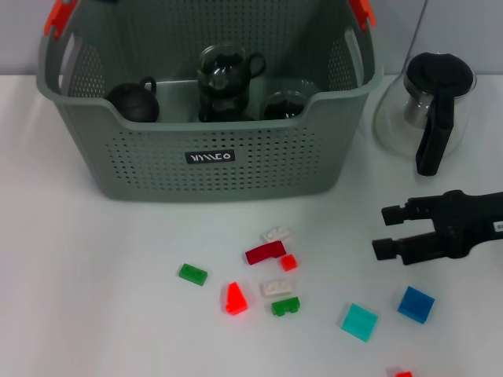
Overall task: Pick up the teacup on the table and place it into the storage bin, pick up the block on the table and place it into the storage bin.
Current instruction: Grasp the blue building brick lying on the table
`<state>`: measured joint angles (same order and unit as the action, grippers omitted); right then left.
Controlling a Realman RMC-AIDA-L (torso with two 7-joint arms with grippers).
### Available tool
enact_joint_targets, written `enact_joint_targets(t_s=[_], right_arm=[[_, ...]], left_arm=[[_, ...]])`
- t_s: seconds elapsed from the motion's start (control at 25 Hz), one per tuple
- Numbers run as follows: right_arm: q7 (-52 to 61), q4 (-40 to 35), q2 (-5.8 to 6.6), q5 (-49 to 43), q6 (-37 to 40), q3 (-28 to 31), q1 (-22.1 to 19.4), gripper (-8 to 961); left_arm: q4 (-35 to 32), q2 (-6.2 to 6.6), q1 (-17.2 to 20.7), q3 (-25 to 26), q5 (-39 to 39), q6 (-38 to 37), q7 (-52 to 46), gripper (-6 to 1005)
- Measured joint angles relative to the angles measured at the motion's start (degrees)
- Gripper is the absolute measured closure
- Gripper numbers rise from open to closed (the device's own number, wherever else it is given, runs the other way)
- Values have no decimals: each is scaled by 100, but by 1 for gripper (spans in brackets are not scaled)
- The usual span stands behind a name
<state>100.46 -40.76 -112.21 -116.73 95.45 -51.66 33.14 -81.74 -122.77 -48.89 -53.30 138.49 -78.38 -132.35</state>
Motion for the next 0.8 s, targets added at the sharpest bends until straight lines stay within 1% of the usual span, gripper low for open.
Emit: enact_joint_targets(t_s=[0.08,0.12,0.16,0.2,0.24,0.28,0.32,0.36,0.4,0.44,0.52,0.6,0.72,0.76,0.8], right_arm=[[-109,-9,71,-12,178,-2,15,63],[-149,-18,107,-31,265,2,21,63],[-188,-50,136,-74,371,8,27,63],[-228,-113,166,-146,481,20,32,63],[-245,-192,177,-222,563,26,34,63],[-240,-420,175,-432,705,25,36,63],[-240,-420,175,-432,705,25,36,63],[-164,-601,153,-600,754,16,40,63],[-85,-744,130,-739,794,9,45,63],[14,-891,107,-876,823,8,63,63],[288,-1248,36,-1219,914,2,140,63],[592,-1596,-71,-1598,1003,-4,245,63],[1011,-2080,-314,-2361,1101,-104,470,63],[1250,-2219,-487,-2897,1128,-286,642,63],[1250,-2219,-487,-2897,1128,-286,642,63]], left_arm=[[1,135,201,337,-1416,-996,432,121],[113,184,323,422,-2036,-1505,724,121],[278,221,435,466,-2475,-1897,982,121],[448,224,544,477,-2858,-2286,1256,121],[694,206,700,474,-3206,-2717,1654,122],[872,170,822,469,-3387,-2958,1968,122],[1045,118,951,450,-3492,-3175,2328,122],[1278,40,1141,408,-3461,-3313,2802,122],[1414,-8,1241,373,-3418,-3363,3059,122],[1611,-73,1439,304,-3307,-3348,3473,122],[1875,-121,1675,237,-3197,-3234,3977,122],[2219,-136,1888,218,-3130,-3045,4621,122],[2757,-139,2139,283,-3063,-2660,5515,122],[2902,-142,2220,319,-3034,-2494,5807,122],[3045,-152,2290,347,-2990,-2286,6105,122]])
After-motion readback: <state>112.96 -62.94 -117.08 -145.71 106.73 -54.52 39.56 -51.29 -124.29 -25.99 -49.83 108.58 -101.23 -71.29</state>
